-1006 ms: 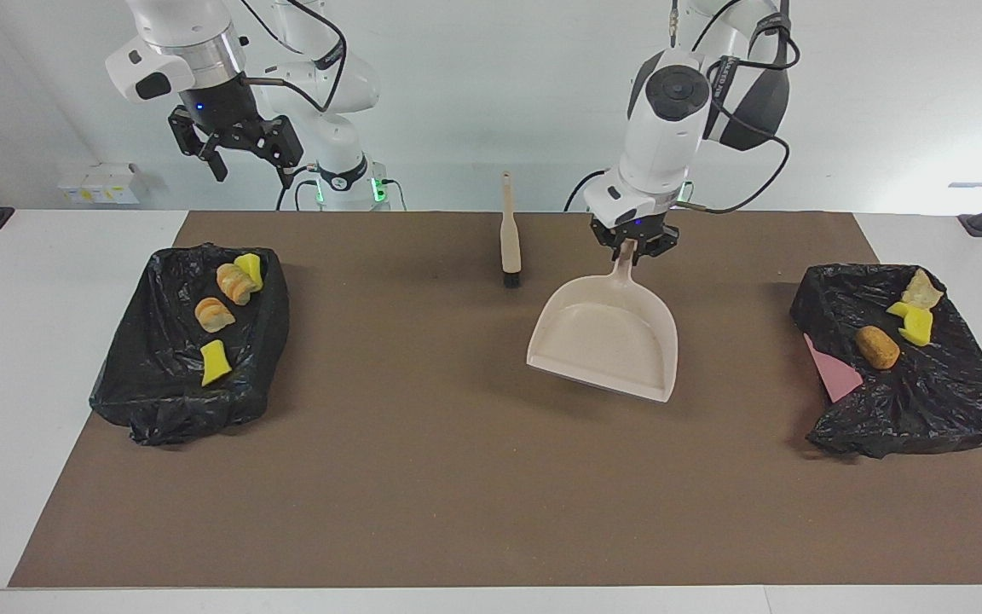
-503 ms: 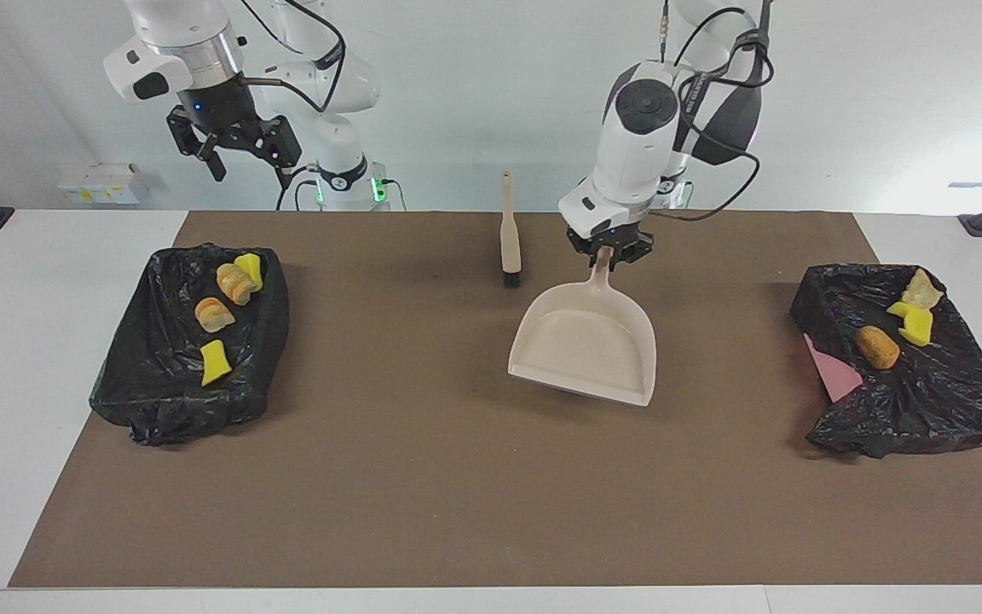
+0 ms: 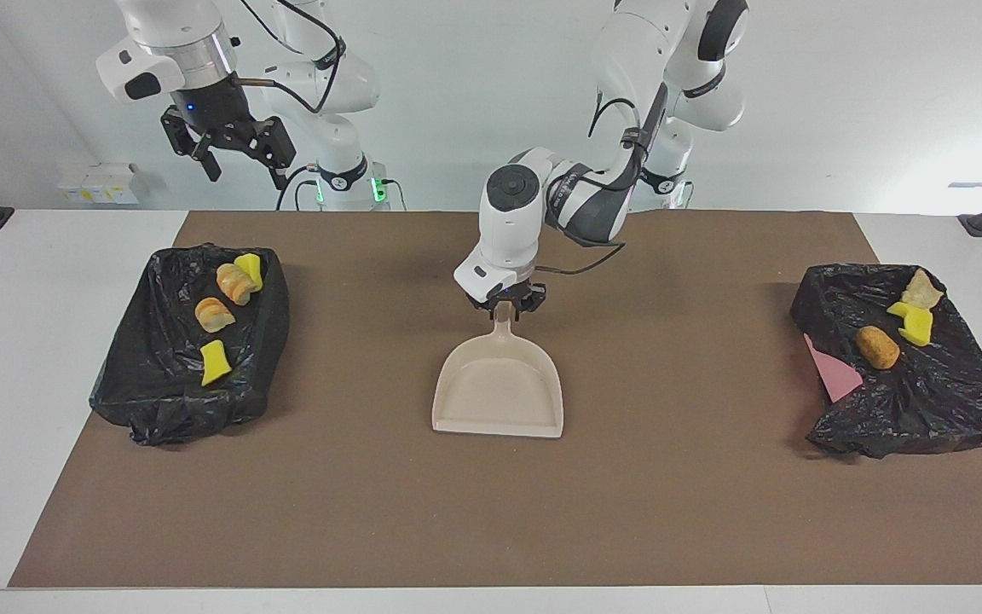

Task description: Sweep and dump trash in bin

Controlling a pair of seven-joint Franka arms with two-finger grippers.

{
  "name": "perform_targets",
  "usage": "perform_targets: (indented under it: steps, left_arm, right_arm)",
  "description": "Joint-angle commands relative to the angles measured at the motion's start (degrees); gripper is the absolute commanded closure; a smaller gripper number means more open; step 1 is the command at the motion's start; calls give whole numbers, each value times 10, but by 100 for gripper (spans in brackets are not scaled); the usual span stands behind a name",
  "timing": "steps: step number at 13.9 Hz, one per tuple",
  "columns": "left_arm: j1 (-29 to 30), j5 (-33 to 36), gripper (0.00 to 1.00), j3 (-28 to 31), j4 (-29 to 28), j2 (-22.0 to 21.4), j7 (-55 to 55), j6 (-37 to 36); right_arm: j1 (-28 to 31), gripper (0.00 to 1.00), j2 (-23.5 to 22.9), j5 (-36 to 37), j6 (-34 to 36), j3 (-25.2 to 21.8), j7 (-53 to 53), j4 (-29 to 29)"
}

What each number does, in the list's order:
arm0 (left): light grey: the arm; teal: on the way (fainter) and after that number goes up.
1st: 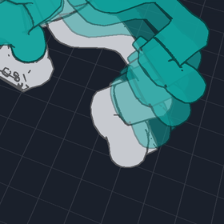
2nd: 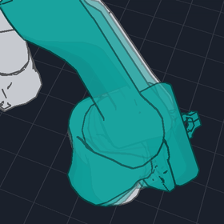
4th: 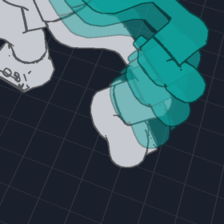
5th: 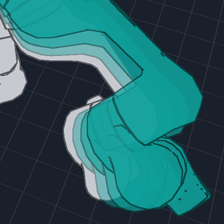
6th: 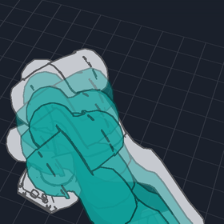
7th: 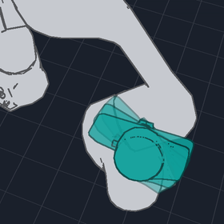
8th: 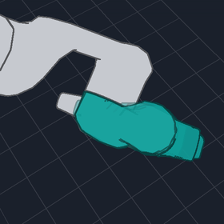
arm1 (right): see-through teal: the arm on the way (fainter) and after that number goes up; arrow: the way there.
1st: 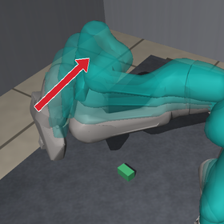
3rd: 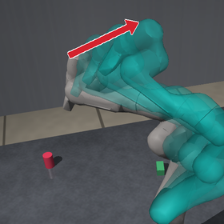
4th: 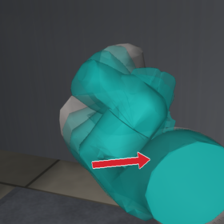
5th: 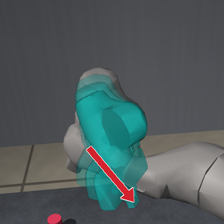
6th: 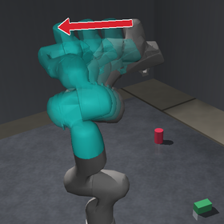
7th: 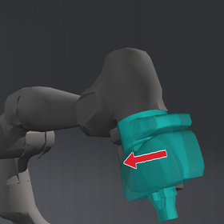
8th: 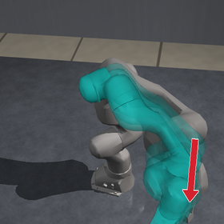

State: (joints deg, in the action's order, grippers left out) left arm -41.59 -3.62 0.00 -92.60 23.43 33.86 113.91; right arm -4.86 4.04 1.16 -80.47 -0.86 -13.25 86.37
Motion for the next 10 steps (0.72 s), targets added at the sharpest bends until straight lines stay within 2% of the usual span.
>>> perform_targets:
  steps: [1,4,10]
  left_arm:
    - [21,-2,0,14,-3,-46,2,-28]
    - [80,-1,0,15,0,-66,-12,-27]
    - [195,-6,0,15,3,-104,-137,-30]
  right_arm:
    - [5,0,1,-1,8,0,14,-5]
    - [5,0,1,-1,8,0,14,-5]
    - [5,0,1,-1,8,0,14,-5]
